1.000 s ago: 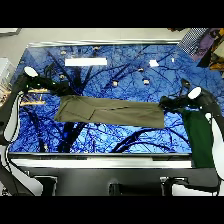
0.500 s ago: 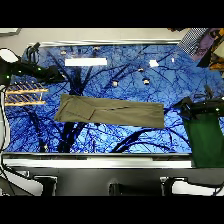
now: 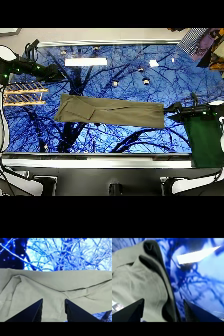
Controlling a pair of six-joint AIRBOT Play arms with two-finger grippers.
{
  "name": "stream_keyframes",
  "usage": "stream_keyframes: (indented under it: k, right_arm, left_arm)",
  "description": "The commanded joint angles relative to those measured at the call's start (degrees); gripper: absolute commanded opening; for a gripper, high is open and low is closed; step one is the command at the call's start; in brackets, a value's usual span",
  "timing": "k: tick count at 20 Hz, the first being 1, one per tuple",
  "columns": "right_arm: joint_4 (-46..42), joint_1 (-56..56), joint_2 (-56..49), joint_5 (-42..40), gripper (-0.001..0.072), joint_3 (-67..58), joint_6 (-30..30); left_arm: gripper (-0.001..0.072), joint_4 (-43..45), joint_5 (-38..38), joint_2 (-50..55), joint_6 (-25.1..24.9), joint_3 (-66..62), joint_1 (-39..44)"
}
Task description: Fold the clothes and pants, and hang the long-sleeved shirts on hangers.
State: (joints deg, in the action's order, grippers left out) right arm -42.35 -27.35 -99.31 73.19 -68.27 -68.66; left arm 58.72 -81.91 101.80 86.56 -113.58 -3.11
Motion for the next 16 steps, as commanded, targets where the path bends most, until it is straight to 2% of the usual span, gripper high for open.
stream_keyframes:
  k: [1, 5, 6, 7, 10, 11, 14, 16]
  right_arm:
    - [0.0, 1.9, -1.1, -3.1, 0.0559, 0.0, 0.5]
    - [-1.5, 4.9, -1.7, -2.7, 0.0532, 0.2, -1.0]
    - [-1.5, 5.8, -1.8, -2.8, 0.0477, 0.3, -1.0]
    - [-1.8, 7.0, -1.8, -3.1, 0.0461, 0.3, -1.2]
    - [-1.8, 10.3, -1.8, -4.3, 0.022, 0.3, -1.3]
    - [-1.8, 10.8, -1.8, -4.7, 0.0042, 0.3, -1.5]
    - [-1.8, 10.4, 0.4, -3.9, 0.0029, 0.2, -3.3]
    - [-4.1, 9.7, 3.9, -2.4, 0.0029, -0.3, -6.5]
  left_arm:
    - [0.0337, 0.0, 0.0, 0.0, 0.0, -0.1, 0.0]
    - [0.0338, 0.0, 0.0, 0.0, 0.0, -0.1, 0.0]
    - [0.0338, 0.0, 0.0, 0.0, 0.0, -0.1, 0.0]
    - [0.0337, 0.0, 0.0, 0.0, 0.0, -0.1, 0.0]
    - [0.0337, 0.0, -0.2, 0.0, 0.0, -0.1, 0.0]
    - [0.0336, 0.0, -0.3, 0.0, 0.0, -0.1, 0.0]
    - [0.031, 0.0, -1.7, 0.0, 0.0, -0.1, 0.0]
    - [0.0019, -0.2, -1.6, 0.0, 0.1, 0.2, 0.5]
